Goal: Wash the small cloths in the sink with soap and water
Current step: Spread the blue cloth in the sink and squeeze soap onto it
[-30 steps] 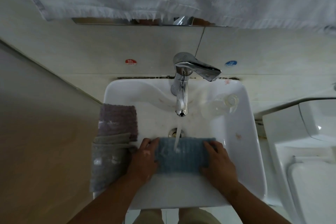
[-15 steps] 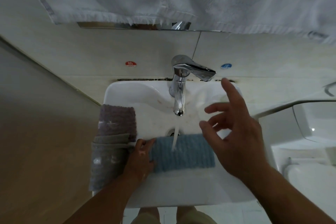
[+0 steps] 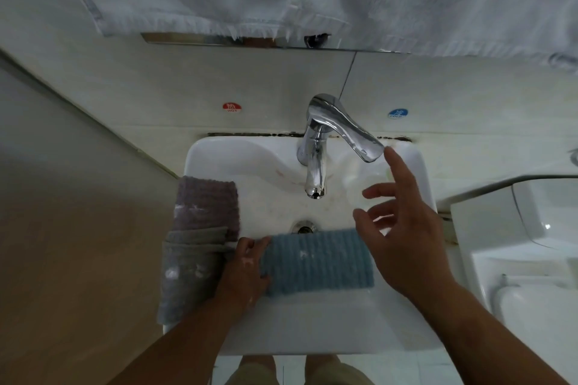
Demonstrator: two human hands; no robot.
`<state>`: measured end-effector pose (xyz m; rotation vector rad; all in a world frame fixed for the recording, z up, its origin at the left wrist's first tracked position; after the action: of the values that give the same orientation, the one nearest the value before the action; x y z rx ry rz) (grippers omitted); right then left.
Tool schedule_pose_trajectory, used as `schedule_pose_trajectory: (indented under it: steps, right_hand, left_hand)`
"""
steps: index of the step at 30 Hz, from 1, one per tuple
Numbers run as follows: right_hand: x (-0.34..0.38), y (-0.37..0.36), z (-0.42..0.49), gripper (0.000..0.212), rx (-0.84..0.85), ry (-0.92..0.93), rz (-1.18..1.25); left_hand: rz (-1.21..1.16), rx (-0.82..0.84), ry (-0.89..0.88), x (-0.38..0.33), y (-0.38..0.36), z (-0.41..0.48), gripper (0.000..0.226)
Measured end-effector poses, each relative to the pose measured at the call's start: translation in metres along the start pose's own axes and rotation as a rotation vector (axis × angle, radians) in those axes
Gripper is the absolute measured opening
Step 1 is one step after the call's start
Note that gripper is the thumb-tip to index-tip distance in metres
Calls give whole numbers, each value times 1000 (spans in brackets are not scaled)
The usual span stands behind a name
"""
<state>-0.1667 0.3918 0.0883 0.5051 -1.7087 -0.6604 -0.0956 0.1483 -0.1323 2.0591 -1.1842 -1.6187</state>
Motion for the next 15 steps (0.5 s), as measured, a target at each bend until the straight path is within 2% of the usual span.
schedule_pose_trajectory:
  steps: [3, 5, 6, 8, 10, 12, 15]
  right_hand:
    - [-25, -5, -17, 70, 15, -9, 17]
    - [-57, -18, -25, 50, 53, -127, -9]
    - [-77, -25, -27, 47, 59, -217, -28]
    - [-116, -36, -26, 55, 43, -418, -30]
    - [-138, -40, -15, 75, 1, -534, -4]
    - [-143, -42, 3, 88, -48, -559, 60]
    - [-134, -45, 35, 88, -103, -485, 172]
  left_hand:
    - [8, 9, -7, 3, -2, 1, 84]
    - [7, 6, -6, 2, -2, 2, 86]
    - [1, 2, -3, 3, -2, 2, 86]
    - [-5, -7, 0, 4, -2, 2, 85]
    - [-7, -11, -2, 4, -2, 2, 85]
    - [-15, -9, -1, 4, -2, 2, 85]
    - [-12, -12, -7, 5, -2, 1, 86]
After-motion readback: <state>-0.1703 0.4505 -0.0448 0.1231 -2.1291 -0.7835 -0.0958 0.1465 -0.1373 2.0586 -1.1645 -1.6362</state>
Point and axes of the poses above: each hand's wrist, its own z-axis towards the middle knuckle, its own y-axis out of the back of the hand, x = y × z, the point moved 7 cm from there along z, towards the middle knuckle, and after that the axes turned 14 degrees about -y, right-handed, at the moved point
